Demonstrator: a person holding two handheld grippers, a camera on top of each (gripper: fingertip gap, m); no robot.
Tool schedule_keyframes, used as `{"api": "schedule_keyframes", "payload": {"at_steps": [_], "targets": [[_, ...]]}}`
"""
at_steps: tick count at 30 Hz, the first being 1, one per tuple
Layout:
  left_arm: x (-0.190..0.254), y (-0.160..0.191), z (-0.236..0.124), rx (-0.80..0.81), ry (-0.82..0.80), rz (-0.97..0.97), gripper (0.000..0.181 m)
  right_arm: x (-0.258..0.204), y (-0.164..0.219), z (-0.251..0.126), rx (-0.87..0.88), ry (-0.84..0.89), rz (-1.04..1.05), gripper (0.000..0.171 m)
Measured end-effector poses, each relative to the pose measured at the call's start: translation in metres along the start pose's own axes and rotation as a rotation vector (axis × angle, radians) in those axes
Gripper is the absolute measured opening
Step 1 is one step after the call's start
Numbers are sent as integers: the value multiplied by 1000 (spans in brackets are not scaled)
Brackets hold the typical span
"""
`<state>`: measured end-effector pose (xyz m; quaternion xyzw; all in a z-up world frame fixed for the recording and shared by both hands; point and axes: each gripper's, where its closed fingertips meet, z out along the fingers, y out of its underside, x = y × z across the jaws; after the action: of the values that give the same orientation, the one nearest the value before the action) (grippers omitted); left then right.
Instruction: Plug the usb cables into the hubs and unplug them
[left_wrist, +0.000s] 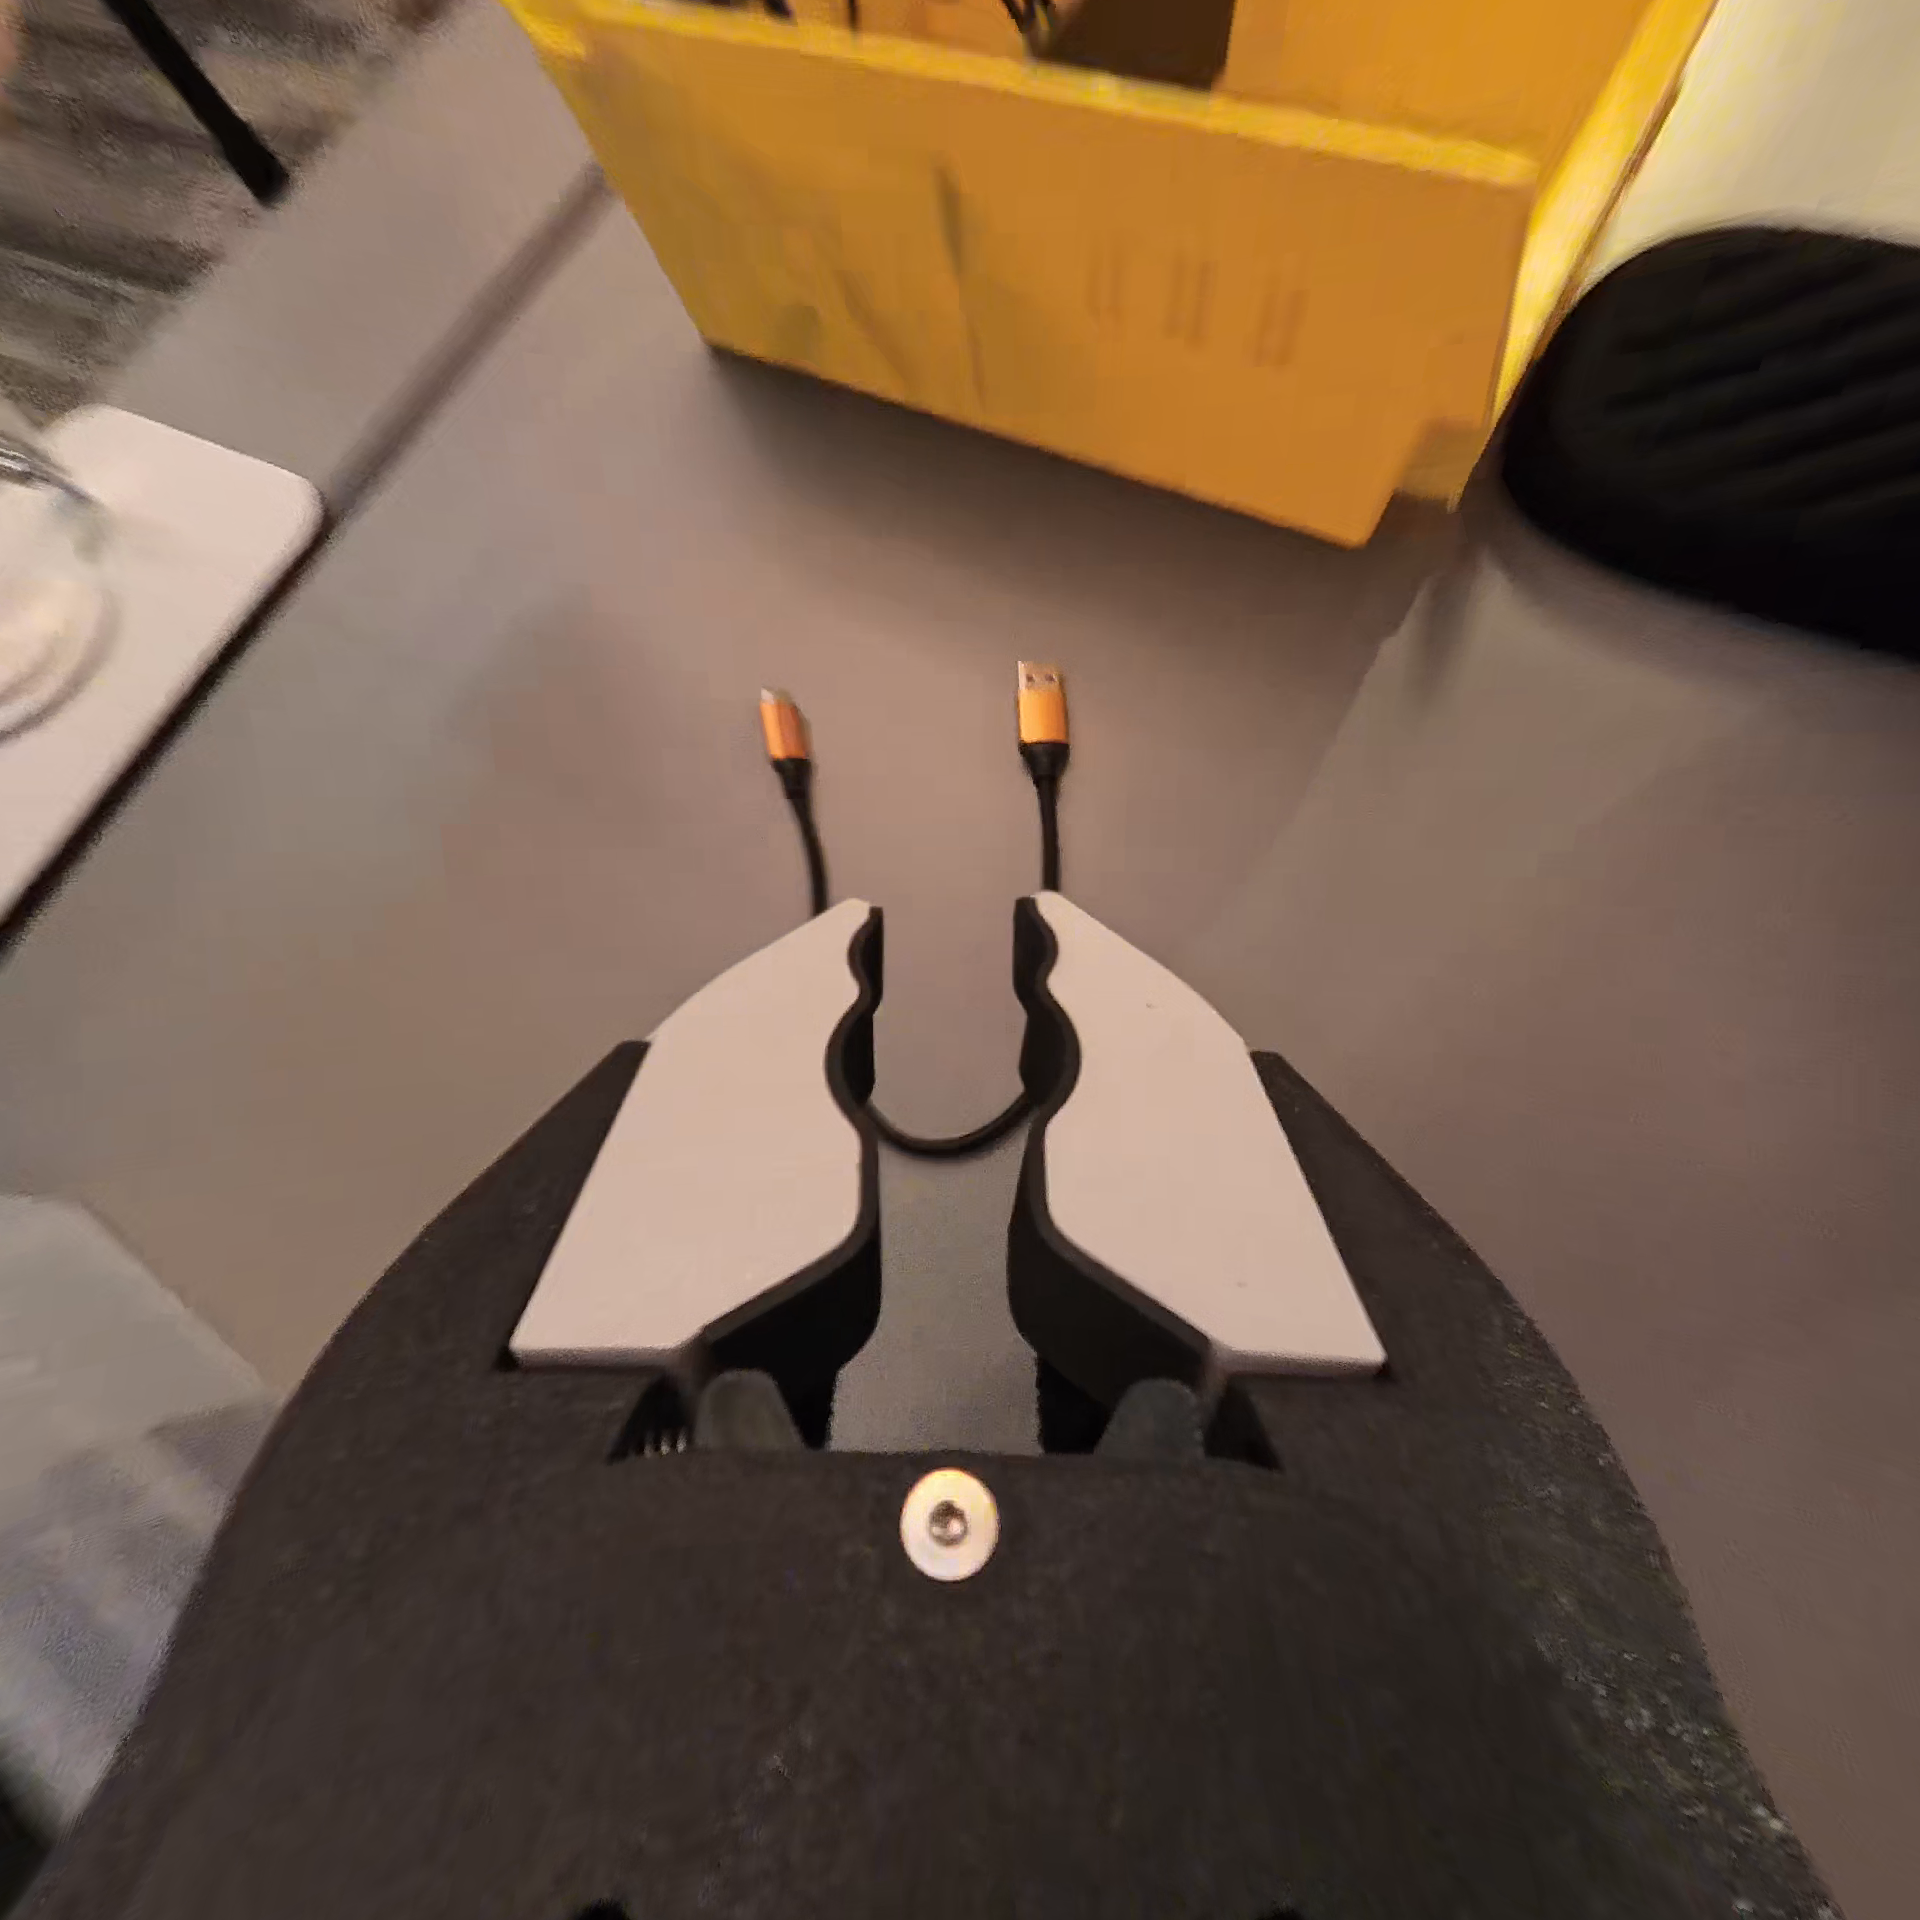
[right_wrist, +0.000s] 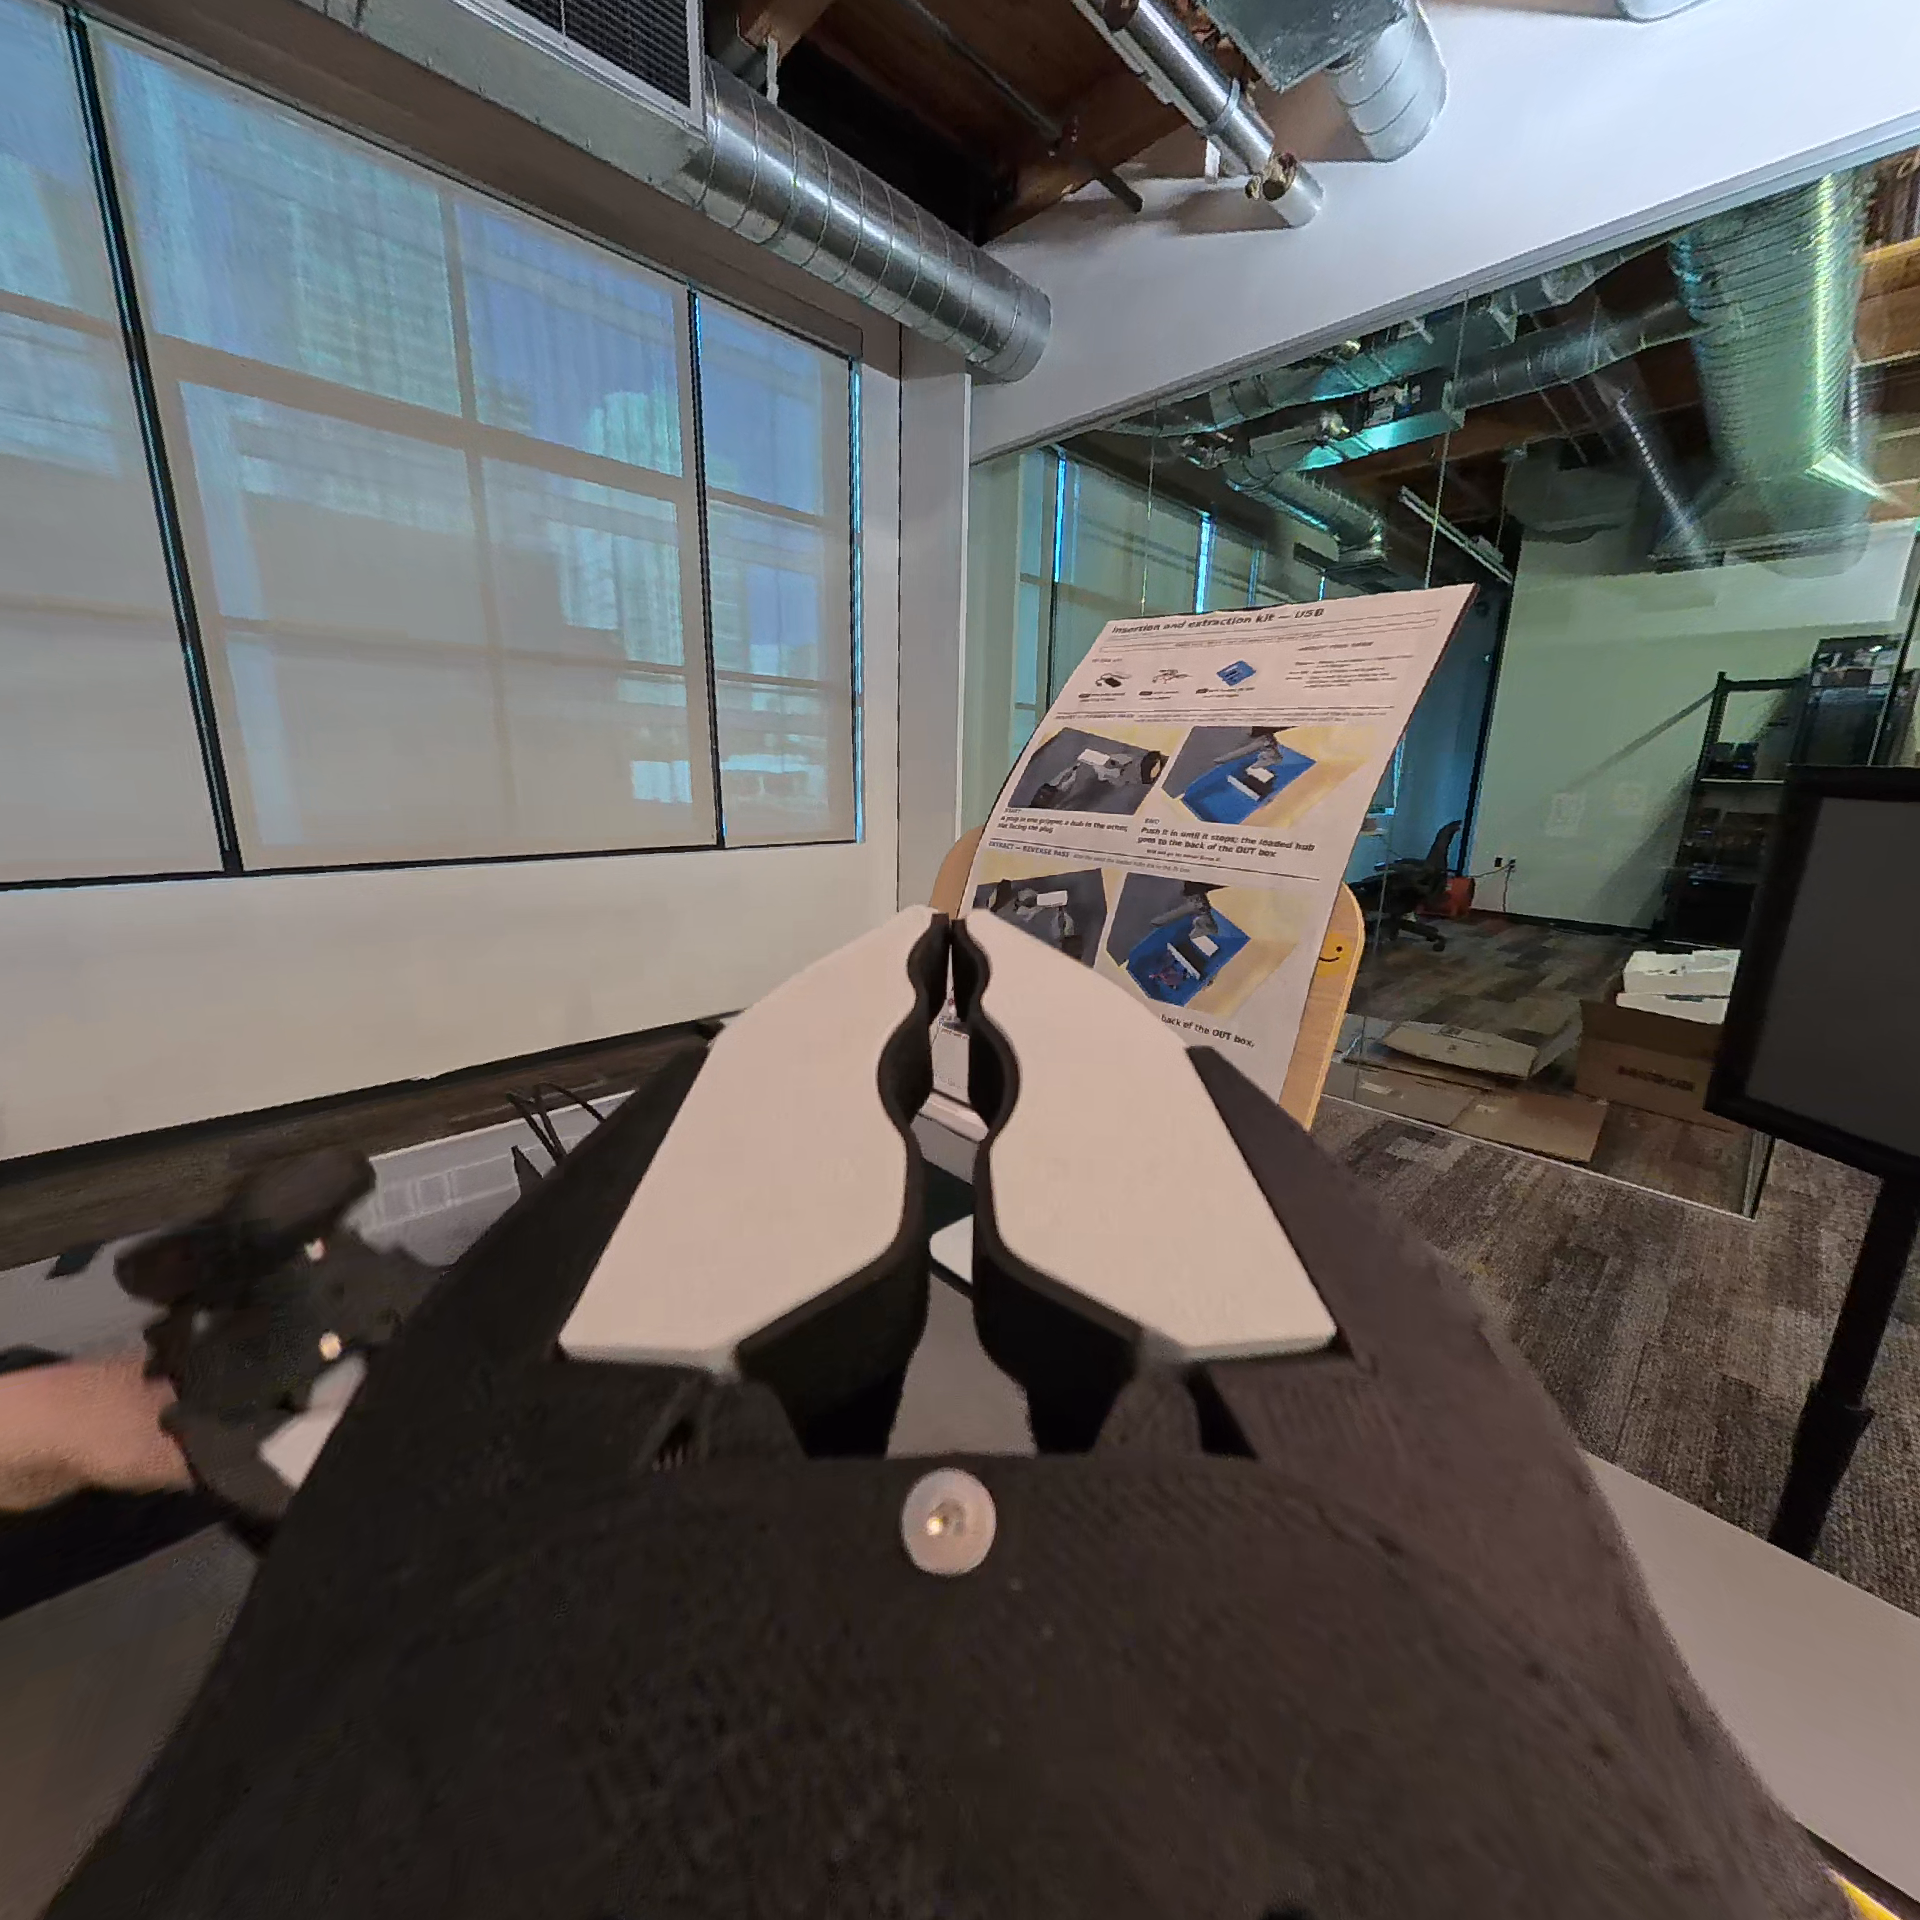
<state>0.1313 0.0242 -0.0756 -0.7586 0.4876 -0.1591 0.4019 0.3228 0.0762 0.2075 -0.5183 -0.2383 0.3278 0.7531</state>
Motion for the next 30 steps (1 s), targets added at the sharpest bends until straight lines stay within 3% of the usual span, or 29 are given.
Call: {"api": "schedule_keyframes", "payload": {"at_steps": [3,6,11,19,24,30], "targets": [[-47,-11,-63,16,-143,45,24,3,-3,-3,14,4,12,1],[-119,9,-124,-106,-347,246,27,7,-5,-7,30,13,26,1],[-193,67,-162,-399,-326,480,34,10,-6,-8,49,-1,72,1],[-236,127,-140,-769,-160,609,36,12,6,-4,-13,37,38,1],[-250,140,-117,-846,-54,657,36,19,17,2,-55,61,28,1],[-246,152,-87,-828,115,647,35,26,38,11,-122,76,27,1]]}}
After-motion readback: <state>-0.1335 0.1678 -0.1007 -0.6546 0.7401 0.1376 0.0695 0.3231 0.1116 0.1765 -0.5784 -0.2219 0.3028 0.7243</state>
